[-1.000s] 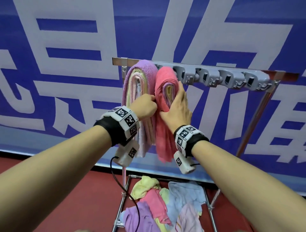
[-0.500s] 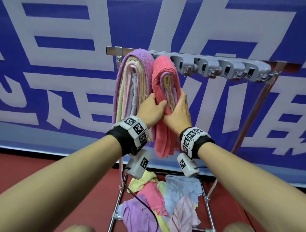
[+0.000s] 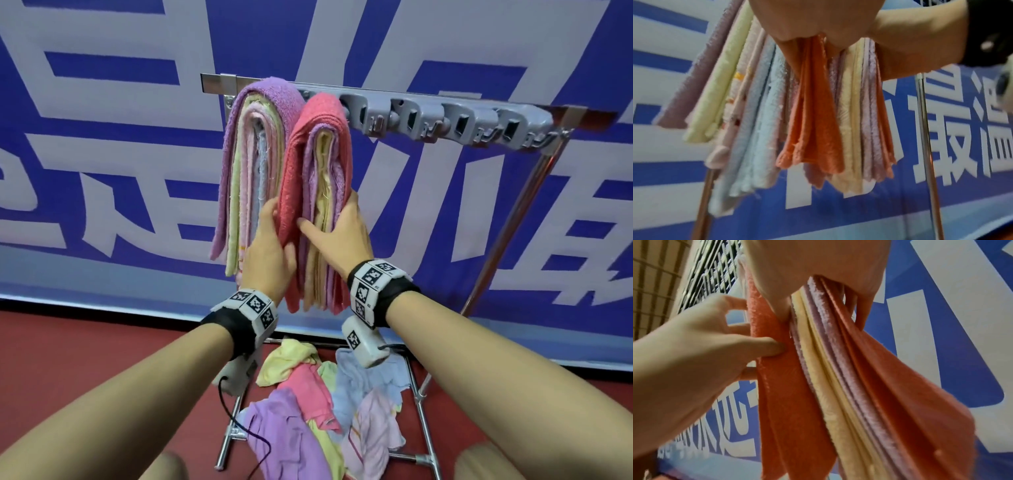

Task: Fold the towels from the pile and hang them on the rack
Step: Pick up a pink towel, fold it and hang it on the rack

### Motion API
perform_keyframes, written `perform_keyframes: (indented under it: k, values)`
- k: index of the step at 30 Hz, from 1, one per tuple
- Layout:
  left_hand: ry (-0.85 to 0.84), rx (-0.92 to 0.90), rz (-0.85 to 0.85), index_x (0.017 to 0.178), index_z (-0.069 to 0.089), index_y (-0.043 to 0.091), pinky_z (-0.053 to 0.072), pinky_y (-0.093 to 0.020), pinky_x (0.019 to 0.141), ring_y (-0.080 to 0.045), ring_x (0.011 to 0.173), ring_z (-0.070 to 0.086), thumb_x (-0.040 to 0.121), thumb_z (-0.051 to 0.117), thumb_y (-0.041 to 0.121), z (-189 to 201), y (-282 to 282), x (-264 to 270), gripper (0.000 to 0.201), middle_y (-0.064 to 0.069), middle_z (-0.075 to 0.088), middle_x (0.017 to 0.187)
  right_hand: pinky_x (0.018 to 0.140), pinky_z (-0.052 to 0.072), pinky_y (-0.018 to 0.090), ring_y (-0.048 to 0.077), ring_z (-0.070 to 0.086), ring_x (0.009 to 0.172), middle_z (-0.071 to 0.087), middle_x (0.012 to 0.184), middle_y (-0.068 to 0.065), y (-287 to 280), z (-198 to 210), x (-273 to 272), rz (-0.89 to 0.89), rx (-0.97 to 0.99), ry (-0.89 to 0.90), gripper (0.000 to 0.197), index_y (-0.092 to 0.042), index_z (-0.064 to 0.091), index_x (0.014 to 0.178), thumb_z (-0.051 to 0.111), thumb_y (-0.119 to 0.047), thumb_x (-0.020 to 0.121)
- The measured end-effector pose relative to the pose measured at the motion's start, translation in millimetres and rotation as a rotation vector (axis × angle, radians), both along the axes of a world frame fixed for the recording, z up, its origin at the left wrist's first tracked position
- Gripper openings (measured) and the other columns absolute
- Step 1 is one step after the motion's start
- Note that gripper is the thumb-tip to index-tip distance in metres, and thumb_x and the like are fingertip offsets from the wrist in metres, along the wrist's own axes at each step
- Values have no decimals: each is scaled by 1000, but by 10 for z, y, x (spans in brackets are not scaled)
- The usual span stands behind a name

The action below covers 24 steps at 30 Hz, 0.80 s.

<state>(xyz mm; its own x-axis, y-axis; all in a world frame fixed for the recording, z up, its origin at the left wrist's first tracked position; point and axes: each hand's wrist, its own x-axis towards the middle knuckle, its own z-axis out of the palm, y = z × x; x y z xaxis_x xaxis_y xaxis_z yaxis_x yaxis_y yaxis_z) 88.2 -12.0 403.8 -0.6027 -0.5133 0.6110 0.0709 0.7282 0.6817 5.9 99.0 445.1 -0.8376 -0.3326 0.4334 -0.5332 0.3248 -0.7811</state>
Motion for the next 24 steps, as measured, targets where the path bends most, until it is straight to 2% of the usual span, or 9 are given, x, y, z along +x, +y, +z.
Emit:
perform_keyframes:
  k: [2,4,6,8,11,16,19,22,24]
  values:
    - [-1,-141,-40,147,18,43,56,-48,67,-37,74,66,84,53,1,-2,-41,75,84,-9,62,128,96,52,42,29,63,116,61,127,4,-50,42,-16,-67,-16,-11,79,-18,37,142,79,-44,80]
    - [-31,-290,-86,146,24,41,57,-48,64,-39,77,65,83,52,-3,0,-91,125,82,-6,49,144,92,53,42,31,64,110,63,122,4,-79,67,-28,-118,4,-17,77,-19,38,139,80,-43,79]
    - [-101,-409,-93,137,38,33,57,-49,69,-41,89,65,87,52,2,-24,-155,100,61,-3,44,146,91,54,44,32,65,108,64,120,5,-100,66,-34,-144,35,-13,79,-20,37,138,81,-44,77]
    - [-181,-479,-110,129,53,26,57,-49,72,-40,93,66,91,48,11,-53,-194,33,41,-2,49,138,91,55,46,35,66,106,66,119,7,-96,70,-52,-160,56,-12,74,-19,38,136,79,-37,78]
    - [-244,-424,-155,134,61,19,56,-47,87,-36,111,63,92,53,10,-42,-128,-107,43,-5,55,136,86,55,43,36,66,102,68,113,7,-8,98,-112,-183,64,2,62,-21,42,130,77,-32,79]
    - [-310,-241,-192,111,66,2,47,-47,96,-40,104,58,85,50,-1,93,266,-412,31,-16,53,114,87,48,44,35,64,106,68,118,3,275,192,-219,-283,163,61,59,-25,43,130,72,-31,80]
    - [-414,-129,-167,110,65,0,42,-44,103,-42,112,55,82,53,-3,132,344,-561,31,-22,50,124,89,50,46,35,64,105,68,117,2,389,261,-268,-315,187,97,56,-25,43,130,69,-21,80]
    - [-399,-54,-267,105,70,3,49,-40,99,-38,108,62,76,55,-6,131,317,-577,34,-19,61,122,91,49,47,35,64,107,67,120,1,432,295,-275,-318,201,111,56,-25,43,131,68,-19,81]
    - [-427,-7,-303,112,72,8,53,-38,92,-33,105,66,77,60,-4,101,255,-525,39,-15,65,120,92,50,47,34,65,107,67,122,2,423,247,-253,-276,199,109,57,-24,43,132,69,-24,81]
